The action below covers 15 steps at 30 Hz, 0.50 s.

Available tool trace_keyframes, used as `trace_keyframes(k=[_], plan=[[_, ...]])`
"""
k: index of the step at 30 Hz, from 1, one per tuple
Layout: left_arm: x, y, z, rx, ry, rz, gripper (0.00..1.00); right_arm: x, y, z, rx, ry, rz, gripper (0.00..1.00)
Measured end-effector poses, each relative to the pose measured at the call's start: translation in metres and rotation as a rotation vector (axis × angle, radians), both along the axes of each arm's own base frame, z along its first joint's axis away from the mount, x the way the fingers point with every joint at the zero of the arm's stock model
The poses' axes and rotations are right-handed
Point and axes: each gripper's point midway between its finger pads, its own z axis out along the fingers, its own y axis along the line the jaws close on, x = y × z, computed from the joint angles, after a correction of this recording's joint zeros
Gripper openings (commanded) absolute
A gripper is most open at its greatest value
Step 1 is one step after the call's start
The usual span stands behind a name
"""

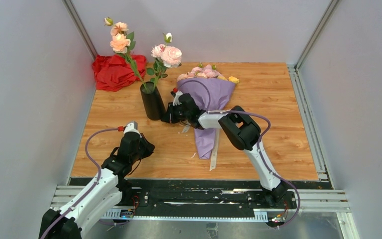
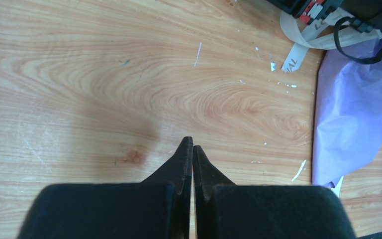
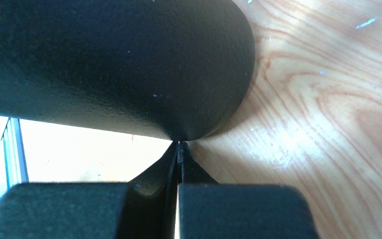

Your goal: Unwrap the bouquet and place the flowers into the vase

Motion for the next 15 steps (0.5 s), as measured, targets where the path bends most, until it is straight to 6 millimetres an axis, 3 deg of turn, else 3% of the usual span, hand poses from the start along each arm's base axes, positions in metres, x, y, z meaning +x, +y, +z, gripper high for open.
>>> trace_keyframes(k=[15], plan=[[-0.001, 0.004, 0.000, 0.024, 0.005, 0.010, 0.00, 0.025, 0.015, 0.002, 0.024, -0.010, 0.001, 0.00]])
